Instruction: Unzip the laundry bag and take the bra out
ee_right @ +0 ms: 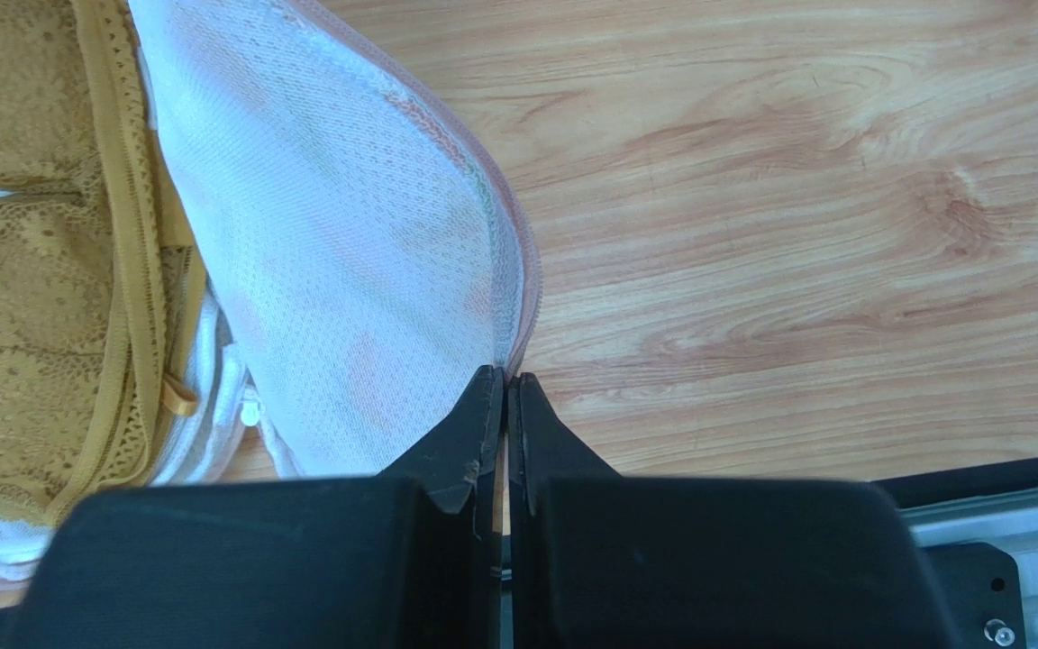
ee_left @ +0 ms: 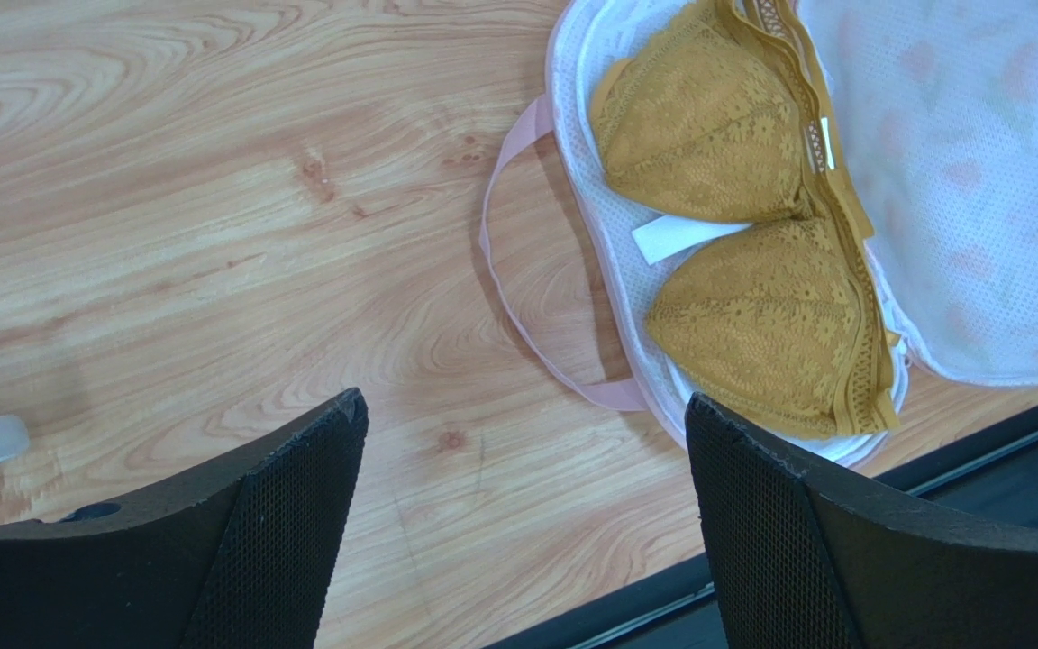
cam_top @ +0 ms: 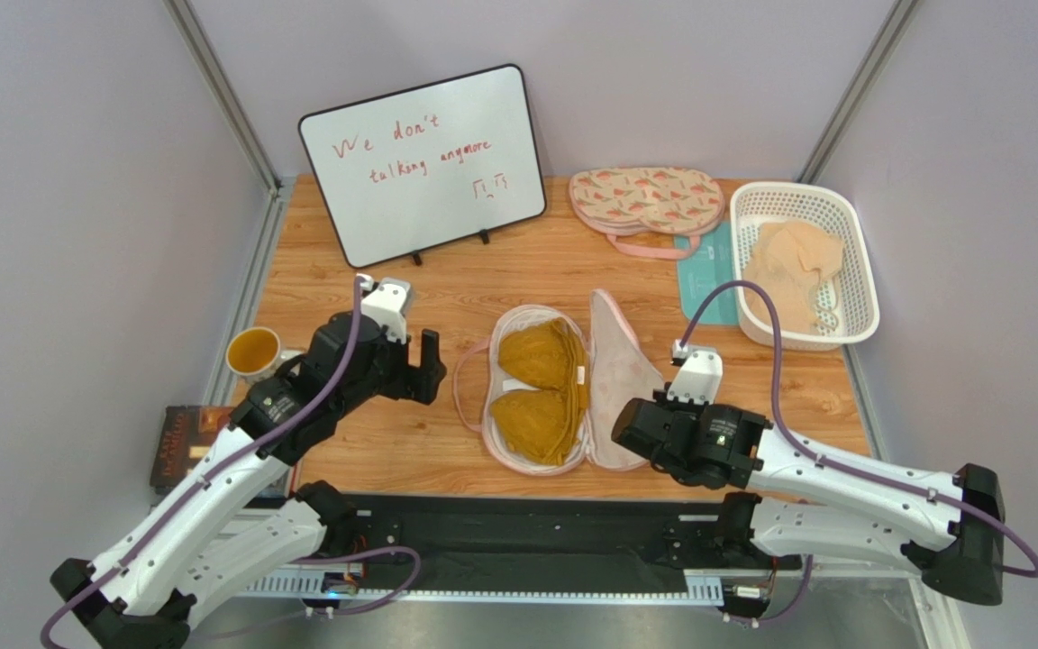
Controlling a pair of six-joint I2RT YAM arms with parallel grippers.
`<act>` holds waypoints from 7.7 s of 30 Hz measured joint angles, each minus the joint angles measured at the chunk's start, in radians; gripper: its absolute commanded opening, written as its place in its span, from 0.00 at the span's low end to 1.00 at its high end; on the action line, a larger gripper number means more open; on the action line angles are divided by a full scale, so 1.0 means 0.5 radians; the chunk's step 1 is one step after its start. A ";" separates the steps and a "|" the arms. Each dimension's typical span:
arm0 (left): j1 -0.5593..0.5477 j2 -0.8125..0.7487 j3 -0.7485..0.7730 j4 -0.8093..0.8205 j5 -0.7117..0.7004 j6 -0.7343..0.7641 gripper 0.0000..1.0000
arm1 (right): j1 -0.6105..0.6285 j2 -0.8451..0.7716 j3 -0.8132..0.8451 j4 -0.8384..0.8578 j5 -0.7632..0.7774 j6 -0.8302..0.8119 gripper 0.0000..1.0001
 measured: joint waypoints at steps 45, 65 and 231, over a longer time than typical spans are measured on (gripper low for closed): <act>0.000 -0.033 -0.053 -0.005 -0.014 0.083 0.94 | 0.001 1.118 0.563 1.191 -0.820 -0.945 0.99; 0.000 -0.034 -0.053 -0.005 -0.015 0.083 0.94 | -0.004 1.540 0.643 1.215 -0.653 -0.942 0.95; 0.000 -0.104 -0.061 -0.006 -0.008 0.090 0.94 | -2.094 0.589 -0.324 1.156 -1.428 -1.238 0.00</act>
